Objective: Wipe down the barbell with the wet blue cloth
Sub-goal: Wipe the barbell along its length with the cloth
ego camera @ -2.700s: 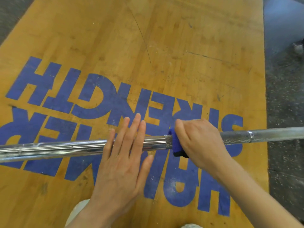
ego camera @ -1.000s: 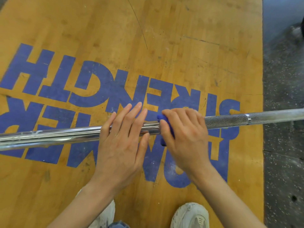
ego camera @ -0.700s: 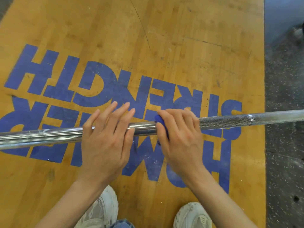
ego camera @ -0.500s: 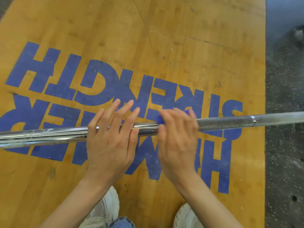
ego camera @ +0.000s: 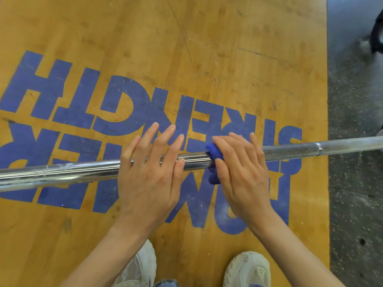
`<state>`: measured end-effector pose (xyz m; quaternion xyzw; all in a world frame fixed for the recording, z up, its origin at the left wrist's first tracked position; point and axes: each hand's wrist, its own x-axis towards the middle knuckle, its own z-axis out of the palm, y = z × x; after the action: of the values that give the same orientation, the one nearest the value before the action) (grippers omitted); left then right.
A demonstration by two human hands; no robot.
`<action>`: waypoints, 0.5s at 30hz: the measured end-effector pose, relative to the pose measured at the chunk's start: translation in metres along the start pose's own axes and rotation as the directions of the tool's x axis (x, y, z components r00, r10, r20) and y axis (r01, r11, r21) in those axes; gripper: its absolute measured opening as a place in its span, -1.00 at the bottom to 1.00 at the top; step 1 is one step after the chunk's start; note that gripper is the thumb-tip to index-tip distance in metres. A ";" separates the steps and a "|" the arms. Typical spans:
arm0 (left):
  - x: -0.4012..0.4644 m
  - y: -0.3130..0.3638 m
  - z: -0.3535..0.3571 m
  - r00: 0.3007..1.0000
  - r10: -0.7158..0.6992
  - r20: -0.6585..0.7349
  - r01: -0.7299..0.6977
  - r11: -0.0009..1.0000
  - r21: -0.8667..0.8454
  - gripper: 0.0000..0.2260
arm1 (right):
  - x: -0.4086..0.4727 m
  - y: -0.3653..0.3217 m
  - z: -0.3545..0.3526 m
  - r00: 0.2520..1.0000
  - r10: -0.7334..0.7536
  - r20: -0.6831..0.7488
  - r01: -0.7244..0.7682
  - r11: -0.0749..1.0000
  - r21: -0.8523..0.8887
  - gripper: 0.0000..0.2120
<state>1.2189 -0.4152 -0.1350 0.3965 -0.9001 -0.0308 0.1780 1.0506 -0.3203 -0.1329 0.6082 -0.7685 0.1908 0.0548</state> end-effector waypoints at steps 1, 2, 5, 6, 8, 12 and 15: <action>0.002 0.000 0.000 1.000 0.001 -0.002 -0.001 1.000 -0.003 -0.58 | -0.001 0.007 -0.004 0.997 0.067 -0.023 -0.067 0.998 0.005 -0.55; 0.003 0.000 0.001 1.000 0.001 -0.006 -0.001 1.000 -0.005 -0.58 | 0.000 0.006 -0.004 0.991 0.127 -0.043 -0.127 0.992 0.019 -0.53; 0.005 -0.002 0.002 1.000 0.004 -0.015 -0.004 1.000 -0.016 -0.58 | 0.014 -0.021 0.008 0.986 0.163 -0.043 -0.161 0.986 0.040 -0.51; 0.006 -0.003 0.002 1.000 0.005 -0.018 -0.006 1.000 -0.019 -0.57 | 0.018 -0.023 0.008 0.991 0.132 -0.026 -0.131 0.991 0.041 -0.51; 0.008 -0.005 0.003 1.000 0.016 -0.021 -0.016 1.000 -0.018 -0.57 | 0.017 -0.015 0.003 0.998 0.064 0.024 -0.065 0.997 0.042 -0.51; 0.013 -0.004 0.005 1.000 0.007 -0.018 -0.007 0.999 -0.036 -0.57 | -0.008 -0.011 -0.004 0.995 0.007 0.096 -0.006 1.000 -0.015 -0.56; 0.017 -0.006 0.004 1.000 0.000 -0.017 0.000 0.999 -0.034 -0.59 | -0.001 -0.009 -0.003 0.992 0.000 0.123 0.003 1.000 -0.027 -0.56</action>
<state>1.2105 -0.4320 -0.1351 0.3937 -0.8979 -0.0427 0.1924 1.0594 -0.3196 -0.1283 0.6187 -0.7725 0.1424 0.0156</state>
